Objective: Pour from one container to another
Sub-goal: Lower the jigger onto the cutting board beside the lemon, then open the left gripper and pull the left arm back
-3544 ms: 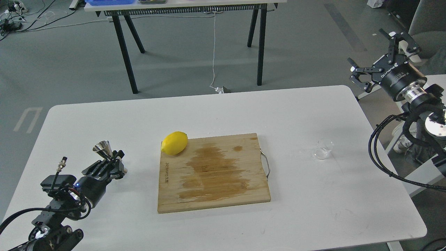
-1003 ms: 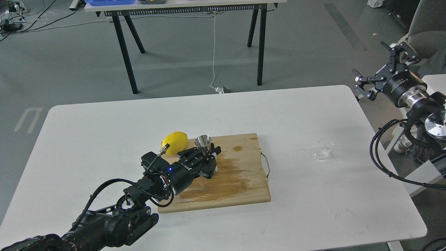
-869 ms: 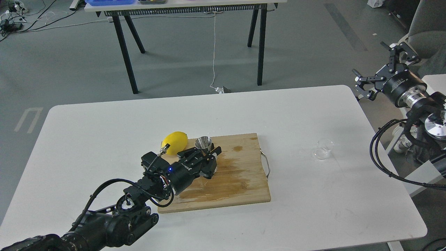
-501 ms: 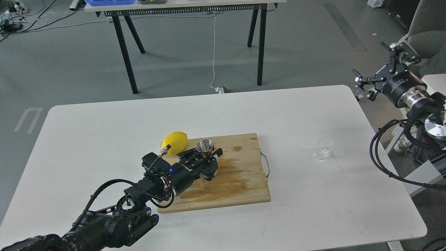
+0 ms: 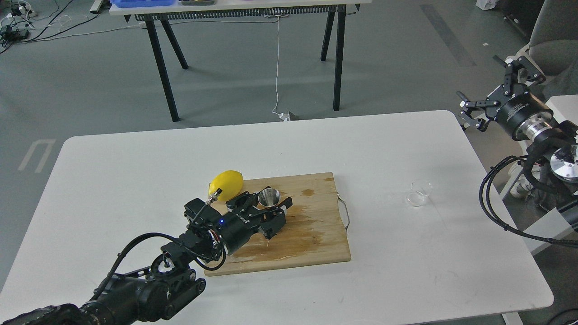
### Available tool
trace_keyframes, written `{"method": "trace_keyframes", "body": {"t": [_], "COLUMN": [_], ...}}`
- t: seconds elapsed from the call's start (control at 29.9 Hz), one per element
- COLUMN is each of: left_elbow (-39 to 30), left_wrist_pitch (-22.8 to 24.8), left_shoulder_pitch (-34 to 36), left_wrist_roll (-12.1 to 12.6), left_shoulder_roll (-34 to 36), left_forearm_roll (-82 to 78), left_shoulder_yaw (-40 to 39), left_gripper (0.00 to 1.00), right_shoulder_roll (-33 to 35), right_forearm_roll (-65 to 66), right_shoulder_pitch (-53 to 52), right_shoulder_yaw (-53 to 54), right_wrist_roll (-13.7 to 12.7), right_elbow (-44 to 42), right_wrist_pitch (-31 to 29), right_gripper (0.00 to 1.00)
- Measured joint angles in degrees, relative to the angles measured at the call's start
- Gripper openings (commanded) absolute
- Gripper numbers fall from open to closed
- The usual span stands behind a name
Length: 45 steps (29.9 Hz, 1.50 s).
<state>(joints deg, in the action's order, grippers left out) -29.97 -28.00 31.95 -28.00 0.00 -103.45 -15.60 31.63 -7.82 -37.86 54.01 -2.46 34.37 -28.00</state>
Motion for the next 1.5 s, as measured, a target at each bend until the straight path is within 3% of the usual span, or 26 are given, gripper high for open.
{"method": "trace_keyframes", "body": {"t": [0.13, 0.7, 1.2, 1.5], "left_elbow": [0.11, 3.38, -1.3, -4.58], "left_wrist_pitch": [0.0, 0.0, 0.0, 0.0], "left_shoulder_pitch": [-0.68, -4.77, -5.87, -5.66], "left_wrist_roll": [0.0, 0.0, 0.0, 0.0], "left_shoulder_roll": [0.0, 0.0, 0.04, 4.2], "left_forearm_roll": [0.08, 0.02, -0.13, -0.09], "left_shoulder_yaw": [0.05, 0.05, 0.02, -0.05], "left_gripper": [0.93, 0.94, 0.94, 0.94], "right_shoulder_roll": [-0.05, -1.9, -1.98, -2.02], "right_forearm_roll": [0.0, 0.09, 0.09, 0.09], "right_shoulder_pitch": [0.29, 0.78, 1.35, 1.39], "right_shoulder_yaw": [-0.02, -0.19, -0.13, -0.04], "right_wrist_roll": [0.0, 0.18, 0.26, 0.35], "right_elbow": [0.0, -0.35, -0.36, -0.08], "right_wrist_pitch": [0.0, 0.0, 0.0, 0.0], "right_gripper": [0.99, 0.99, 0.99, 0.99]}}
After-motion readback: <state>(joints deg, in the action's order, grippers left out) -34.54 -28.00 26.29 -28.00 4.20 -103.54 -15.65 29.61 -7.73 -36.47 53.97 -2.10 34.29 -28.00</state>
